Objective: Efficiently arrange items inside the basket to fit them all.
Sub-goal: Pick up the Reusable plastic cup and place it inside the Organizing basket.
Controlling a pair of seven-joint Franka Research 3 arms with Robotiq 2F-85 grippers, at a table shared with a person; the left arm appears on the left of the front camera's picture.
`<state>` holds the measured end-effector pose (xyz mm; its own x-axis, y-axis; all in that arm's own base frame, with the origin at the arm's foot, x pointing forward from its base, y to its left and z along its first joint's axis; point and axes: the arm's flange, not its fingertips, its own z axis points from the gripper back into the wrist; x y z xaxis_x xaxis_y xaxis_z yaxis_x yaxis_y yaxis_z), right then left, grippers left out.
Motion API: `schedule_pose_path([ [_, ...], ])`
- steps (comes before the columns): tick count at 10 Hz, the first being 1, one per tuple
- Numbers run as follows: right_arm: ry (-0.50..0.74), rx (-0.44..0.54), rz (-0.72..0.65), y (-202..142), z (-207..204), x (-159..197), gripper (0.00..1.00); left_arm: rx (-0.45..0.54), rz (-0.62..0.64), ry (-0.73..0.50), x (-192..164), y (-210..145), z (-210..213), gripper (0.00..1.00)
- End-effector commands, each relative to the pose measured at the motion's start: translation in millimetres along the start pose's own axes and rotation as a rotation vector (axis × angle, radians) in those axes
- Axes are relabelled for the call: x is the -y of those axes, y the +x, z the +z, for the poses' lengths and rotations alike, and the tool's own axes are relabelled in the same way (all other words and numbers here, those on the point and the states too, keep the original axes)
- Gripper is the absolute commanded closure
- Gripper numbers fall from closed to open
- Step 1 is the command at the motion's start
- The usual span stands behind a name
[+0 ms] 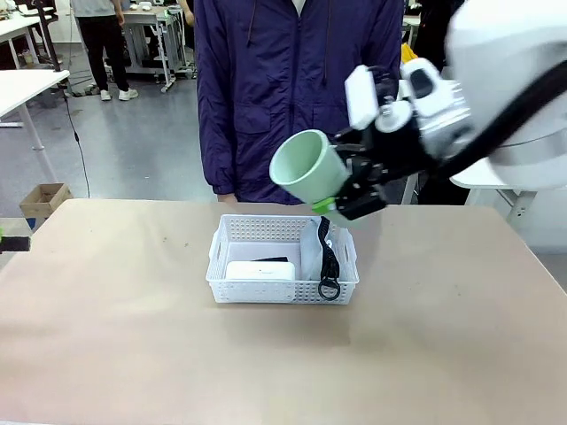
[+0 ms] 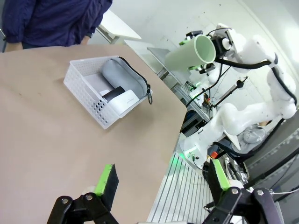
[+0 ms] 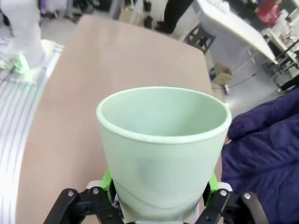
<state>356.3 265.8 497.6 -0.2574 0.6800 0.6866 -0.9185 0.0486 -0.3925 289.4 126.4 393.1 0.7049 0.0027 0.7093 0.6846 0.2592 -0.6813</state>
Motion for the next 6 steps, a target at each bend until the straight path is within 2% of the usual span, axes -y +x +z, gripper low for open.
schedule_pose_path([
  [1,0.018,-0.059,0.022,0.7,-52.0,20.1,0.14,0.003,0.000,-0.003,3.9,-0.2,-0.3,0.00],
  [2,0.038,-0.063,-0.005,-2.0,-56.7,22.6,0.14,0.003,0.000,-0.003,3.9,-0.2,-0.3,0.00],
  [3,0.015,-0.200,-0.057,-2.4,-39.9,26.1,0.14,0.003,0.000,-0.003,3.9,-0.2,-0.3,0.00],
  [4,0.029,-0.052,0.028,0.1,-50.6,5.6,0.14,0.003,0.000,-0.003,3.9,-0.2,-0.3,0.00],
  [6,0.029,-0.052,0.028,0.1,-50.6,5.6,0.14,0.003,0.000,-0.003,3.9,-0.2,-0.3,0.00],
])
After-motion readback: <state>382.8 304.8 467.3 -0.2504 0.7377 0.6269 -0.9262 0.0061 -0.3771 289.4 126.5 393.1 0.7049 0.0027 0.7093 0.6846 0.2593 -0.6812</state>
